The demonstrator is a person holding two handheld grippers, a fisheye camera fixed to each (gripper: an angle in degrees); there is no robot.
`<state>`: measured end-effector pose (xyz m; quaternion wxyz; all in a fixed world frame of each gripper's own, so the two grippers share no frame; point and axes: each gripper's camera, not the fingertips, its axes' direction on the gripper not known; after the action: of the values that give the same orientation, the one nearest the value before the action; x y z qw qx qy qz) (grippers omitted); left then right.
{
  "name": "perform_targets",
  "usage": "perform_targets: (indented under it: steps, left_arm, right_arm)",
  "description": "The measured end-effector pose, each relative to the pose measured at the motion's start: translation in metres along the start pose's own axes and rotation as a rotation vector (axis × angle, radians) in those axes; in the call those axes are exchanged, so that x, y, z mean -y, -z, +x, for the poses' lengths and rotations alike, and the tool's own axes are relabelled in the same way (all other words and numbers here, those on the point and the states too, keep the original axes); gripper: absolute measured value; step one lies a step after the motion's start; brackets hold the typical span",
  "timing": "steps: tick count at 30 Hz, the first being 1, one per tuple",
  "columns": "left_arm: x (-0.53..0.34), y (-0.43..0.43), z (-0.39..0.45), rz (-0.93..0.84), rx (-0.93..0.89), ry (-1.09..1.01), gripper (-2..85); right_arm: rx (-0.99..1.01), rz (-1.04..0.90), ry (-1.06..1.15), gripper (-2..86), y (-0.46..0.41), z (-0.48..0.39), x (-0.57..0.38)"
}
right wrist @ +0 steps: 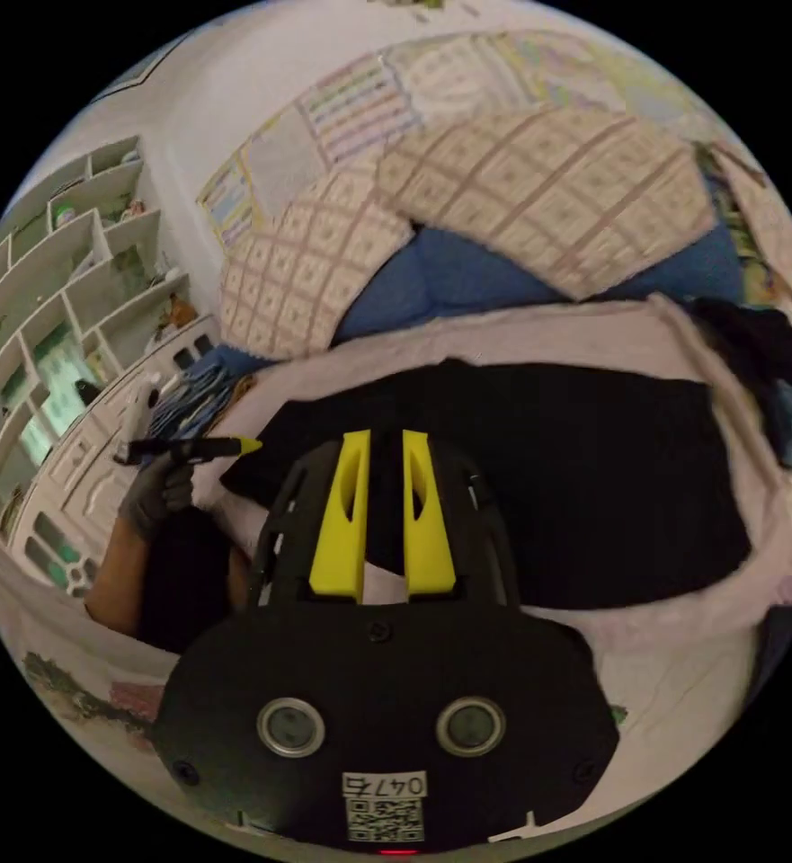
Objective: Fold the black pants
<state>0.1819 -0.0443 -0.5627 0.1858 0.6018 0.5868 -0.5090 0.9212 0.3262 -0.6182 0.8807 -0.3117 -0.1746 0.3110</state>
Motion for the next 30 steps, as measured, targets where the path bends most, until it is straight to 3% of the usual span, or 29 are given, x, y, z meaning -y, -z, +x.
perform_targets:
  steps: [2, 6, 11, 21, 30]
  left_arm:
    - [-0.003, 0.0, -0.003, 0.008, 0.002, -0.006, 8.3]
    - [-0.015, 0.008, -0.014, 0.066, -0.063, -0.026, 8.1]
    - [-0.027, 0.015, -0.038, 0.106, -0.134, 0.018, 7.8]
    - [-0.055, 0.025, -0.067, 0.095, -0.105, 0.029, 7.6]
    - [-0.087, 0.058, -0.105, 0.175, -0.191, 0.029, 6.6]
  right_arm:
    - [-0.101, 0.148, -0.213, 6.3, 0.06, 0.058, -0.015]
    - [-0.102, 0.292, -0.628, 8.0, 0.121, 0.159, -0.066]
    - [0.129, 0.341, -0.897, 7.7, 0.128, 0.244, -0.108]
    - [0.232, 0.376, -0.946, 3.4, 0.119, 0.272, -0.119]
    - [0.01, 0.149, -0.833, 4.3, 0.08, 0.246, -0.109]
